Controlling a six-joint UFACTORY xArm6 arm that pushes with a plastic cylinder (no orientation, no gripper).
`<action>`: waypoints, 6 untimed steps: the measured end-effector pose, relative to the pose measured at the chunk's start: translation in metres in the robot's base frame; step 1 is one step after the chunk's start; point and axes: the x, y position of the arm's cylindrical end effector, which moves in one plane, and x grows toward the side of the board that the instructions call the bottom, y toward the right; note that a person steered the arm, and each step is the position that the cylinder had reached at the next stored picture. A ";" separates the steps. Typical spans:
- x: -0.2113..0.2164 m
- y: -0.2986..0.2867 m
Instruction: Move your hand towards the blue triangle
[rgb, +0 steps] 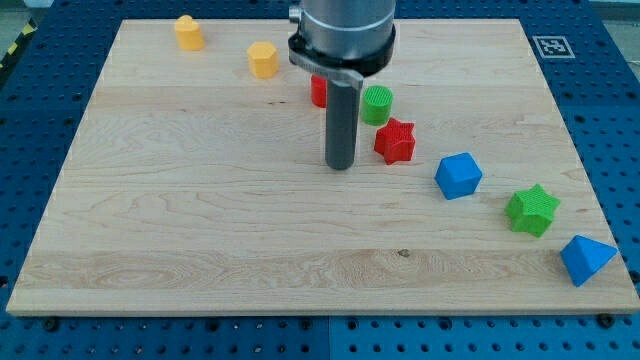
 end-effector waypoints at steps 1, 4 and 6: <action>0.020 0.008; 0.141 0.093; 0.143 0.301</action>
